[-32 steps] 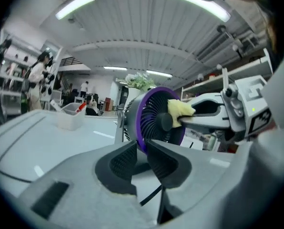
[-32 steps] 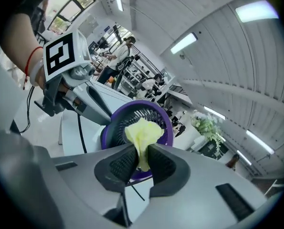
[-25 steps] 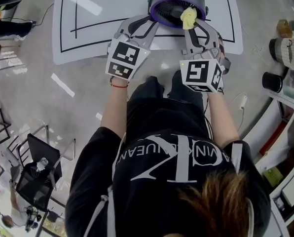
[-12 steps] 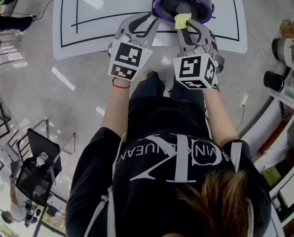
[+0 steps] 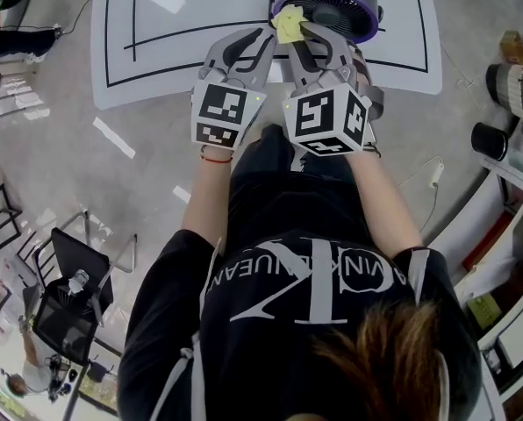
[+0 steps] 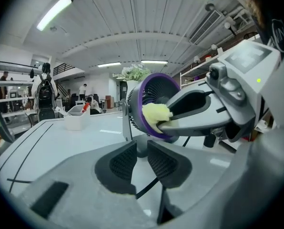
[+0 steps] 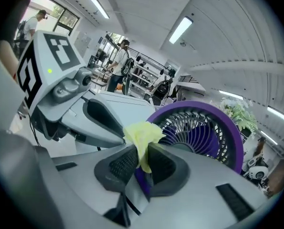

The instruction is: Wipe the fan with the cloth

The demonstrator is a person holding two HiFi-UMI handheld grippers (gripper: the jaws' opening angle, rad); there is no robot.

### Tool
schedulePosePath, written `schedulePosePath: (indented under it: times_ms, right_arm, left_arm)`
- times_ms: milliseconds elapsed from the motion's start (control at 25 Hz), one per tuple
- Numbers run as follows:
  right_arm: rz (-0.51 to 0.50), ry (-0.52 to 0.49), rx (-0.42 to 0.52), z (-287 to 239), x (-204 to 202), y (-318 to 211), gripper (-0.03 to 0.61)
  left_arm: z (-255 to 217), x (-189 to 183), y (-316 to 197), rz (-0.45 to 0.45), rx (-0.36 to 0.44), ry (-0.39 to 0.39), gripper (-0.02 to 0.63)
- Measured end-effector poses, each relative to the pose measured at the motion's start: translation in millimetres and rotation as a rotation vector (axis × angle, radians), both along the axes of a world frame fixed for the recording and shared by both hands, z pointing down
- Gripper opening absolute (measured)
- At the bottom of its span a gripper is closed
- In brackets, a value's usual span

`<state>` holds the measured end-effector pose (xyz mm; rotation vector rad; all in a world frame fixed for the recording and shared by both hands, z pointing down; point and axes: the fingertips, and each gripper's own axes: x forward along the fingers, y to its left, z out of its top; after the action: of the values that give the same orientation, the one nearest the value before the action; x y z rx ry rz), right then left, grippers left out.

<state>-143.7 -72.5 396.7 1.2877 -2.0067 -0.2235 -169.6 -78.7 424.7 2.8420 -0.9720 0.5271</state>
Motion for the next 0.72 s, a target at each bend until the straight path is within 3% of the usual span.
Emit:
schedulePosePath:
  times_ms: [720]
  right_arm:
    - [0.037, -0.19, 0.075, -69.4, 16.2, -5.2, 0.061]
  left_arm:
    - [-26.1, -0.9, -2.1, -0.019, 0.027, 0.009, 0.071]
